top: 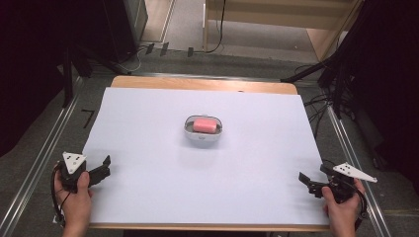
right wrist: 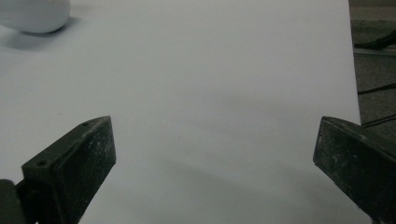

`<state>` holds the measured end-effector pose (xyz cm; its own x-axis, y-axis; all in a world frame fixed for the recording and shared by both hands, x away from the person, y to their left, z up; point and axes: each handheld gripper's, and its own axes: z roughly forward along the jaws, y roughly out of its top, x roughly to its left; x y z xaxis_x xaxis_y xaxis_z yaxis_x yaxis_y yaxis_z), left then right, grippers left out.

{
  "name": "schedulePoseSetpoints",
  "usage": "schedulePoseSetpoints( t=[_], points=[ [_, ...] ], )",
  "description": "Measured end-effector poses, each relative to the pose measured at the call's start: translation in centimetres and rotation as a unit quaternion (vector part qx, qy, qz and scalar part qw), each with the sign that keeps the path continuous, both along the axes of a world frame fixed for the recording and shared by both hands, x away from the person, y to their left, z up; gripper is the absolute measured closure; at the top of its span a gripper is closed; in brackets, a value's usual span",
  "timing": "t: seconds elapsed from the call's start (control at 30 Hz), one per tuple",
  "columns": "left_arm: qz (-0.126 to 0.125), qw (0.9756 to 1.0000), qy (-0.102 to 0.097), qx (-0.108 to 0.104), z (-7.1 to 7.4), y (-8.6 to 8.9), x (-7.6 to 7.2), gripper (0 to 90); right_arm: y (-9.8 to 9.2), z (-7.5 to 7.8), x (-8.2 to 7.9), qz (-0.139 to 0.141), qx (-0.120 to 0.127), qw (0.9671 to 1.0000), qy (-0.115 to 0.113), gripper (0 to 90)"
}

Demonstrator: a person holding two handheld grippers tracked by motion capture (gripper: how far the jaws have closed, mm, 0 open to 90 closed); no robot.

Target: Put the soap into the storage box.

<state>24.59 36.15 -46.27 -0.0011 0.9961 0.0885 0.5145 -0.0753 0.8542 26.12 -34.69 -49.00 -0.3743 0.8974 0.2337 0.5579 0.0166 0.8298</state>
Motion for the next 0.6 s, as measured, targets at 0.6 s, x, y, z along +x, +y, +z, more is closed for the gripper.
schedulePoseSetpoints(
  t=[0.6],
  points=[
    [0.002,1.0,0.008,-0.001,0.0,0.02,0.17,14.0,0.34,0.03,-0.04,-0.004,-0.018,0.9998,-0.004,0.0]
  ],
)
